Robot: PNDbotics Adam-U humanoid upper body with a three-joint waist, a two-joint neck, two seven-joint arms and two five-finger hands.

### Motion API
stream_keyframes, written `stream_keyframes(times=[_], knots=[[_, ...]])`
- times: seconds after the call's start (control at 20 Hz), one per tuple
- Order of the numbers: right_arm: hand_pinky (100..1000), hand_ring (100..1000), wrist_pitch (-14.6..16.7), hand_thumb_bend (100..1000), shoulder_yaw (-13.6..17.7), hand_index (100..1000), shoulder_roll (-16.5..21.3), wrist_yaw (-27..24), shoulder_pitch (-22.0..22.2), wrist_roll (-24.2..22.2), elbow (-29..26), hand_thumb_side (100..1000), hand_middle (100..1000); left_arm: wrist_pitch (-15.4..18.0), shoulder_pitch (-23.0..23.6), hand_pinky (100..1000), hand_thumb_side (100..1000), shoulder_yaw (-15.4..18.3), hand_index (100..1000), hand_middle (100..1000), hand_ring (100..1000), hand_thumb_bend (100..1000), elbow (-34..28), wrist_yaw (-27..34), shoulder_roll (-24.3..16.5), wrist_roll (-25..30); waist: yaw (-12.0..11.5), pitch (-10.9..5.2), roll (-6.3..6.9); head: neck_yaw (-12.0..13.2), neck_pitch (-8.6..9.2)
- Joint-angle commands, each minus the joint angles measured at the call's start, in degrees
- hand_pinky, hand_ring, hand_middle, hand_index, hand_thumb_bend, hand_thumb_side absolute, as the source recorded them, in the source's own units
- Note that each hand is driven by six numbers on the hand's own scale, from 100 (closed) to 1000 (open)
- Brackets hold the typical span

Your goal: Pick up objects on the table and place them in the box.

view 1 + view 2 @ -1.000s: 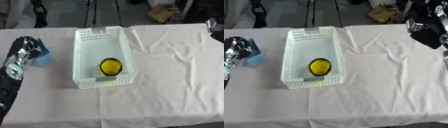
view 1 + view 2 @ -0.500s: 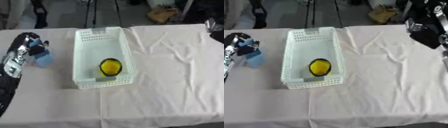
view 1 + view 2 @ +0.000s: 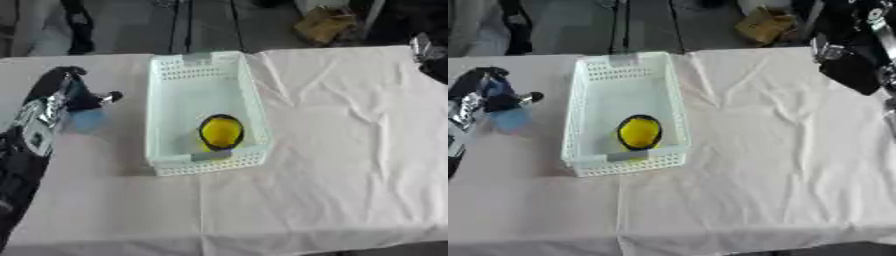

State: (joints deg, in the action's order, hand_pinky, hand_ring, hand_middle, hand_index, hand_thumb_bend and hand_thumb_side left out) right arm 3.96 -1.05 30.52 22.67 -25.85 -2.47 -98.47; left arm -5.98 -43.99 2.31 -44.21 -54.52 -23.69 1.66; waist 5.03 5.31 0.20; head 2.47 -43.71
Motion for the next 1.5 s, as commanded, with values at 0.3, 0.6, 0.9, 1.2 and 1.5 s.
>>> stream_keyframes(times=[0.3, 0.6, 0.9, 1.2, 1.5], knots=[[605, 674, 0.13, 100, 0.64, 875, 0.59, -0.12, -0.7, -0.04, -0.28, 464, 817, -0.71, -0.66, 601, 522, 1.27, 836, 703, 710, 880, 2.06, -2.72, -0.95, -1.82, 0.1, -0.79, -0.21, -0.33, -0.29], [605, 674, 0.17, 100, 0.65, 875, 0.57, -0.2, -0.7, -0.08, -0.26, 465, 817, -1.86, -0.43, 625, 514, 1.42, 833, 709, 726, 886, 4.37, -4.62, -0.72, -4.74, 0.12, -0.61, -0.33, -0.44, -0.26], [606, 674, 0.27, 100, 0.6, 875, 0.49, -0.25, -0.76, -0.25, -0.25, 465, 817, -1.75, -0.43, 570, 475, 1.81, 815, 667, 684, 835, 4.89, -3.59, -0.03, -7.62, 0.11, -0.54, -0.41, -0.55, -0.11], [606, 675, 0.38, 100, 0.54, 875, 0.48, -0.29, -0.92, -0.44, -0.26, 465, 817, -0.18, -0.65, 513, 440, 1.64, 787, 630, 637, 770, 4.81, 0.99, 0.25, -10.27, 0.29, -0.49, -0.48, -0.5, 0.08], [606, 675, 0.46, 100, 0.54, 875, 0.46, -0.31, -0.97, -0.57, -0.24, 466, 817, 0.4, -0.4, 427, 356, 0.87, 716, 593, 571, 652, 6.1, 2.74, 0.74, -7.35, 0.44, -0.43, -0.47, -0.59, 0.16]])
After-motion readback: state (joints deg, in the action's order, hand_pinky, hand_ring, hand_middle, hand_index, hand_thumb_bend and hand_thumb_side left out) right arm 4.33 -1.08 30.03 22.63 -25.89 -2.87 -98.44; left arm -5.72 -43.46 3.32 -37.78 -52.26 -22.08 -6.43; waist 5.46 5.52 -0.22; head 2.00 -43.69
